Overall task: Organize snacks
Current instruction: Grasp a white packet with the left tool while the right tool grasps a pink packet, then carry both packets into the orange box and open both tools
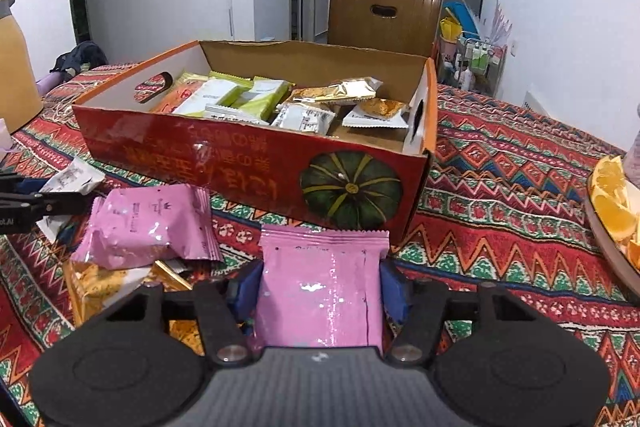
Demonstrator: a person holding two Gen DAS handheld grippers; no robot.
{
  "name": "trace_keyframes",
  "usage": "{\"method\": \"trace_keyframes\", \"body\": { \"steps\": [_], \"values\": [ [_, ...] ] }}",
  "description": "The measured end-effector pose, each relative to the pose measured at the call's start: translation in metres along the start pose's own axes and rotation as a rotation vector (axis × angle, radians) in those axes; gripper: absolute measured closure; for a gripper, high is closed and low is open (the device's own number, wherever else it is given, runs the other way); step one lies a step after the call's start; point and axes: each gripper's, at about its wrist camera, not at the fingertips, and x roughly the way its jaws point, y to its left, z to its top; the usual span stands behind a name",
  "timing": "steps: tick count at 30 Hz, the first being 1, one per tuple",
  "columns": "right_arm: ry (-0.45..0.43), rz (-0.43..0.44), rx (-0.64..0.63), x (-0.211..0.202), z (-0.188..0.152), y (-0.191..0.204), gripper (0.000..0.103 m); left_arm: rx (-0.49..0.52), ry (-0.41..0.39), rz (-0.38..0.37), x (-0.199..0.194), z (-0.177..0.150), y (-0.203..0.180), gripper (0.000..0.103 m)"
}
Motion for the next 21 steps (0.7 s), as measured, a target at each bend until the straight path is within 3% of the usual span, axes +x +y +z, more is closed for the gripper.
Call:
{"method": "trace_keyframes", "body": {
  "steps": [4,10,15,21],
  "values": [
    [-0.073,0.002,0.002,-0.032,0.004,0.001,0.043,-0.041,0.014,0.010,-0.012,0.001,0.004,0.063],
    [-0.201,-0.003,-0.026,-0.116,-0.003,0.015,0.043,-0.070,-0.055,0.006,-0.091,-0.008,-0.010,0.063],
    [-0.253,0.026,-0.051,-0.186,-0.038,0.040,0.043,-0.098,-0.102,0.002,-0.159,-0.031,-0.031,0.063],
    [-0.233,0.077,-0.024,-0.234,-0.103,0.064,0.043,-0.111,-0.101,-0.029,-0.217,-0.070,-0.061,0.063]
  ]
}}
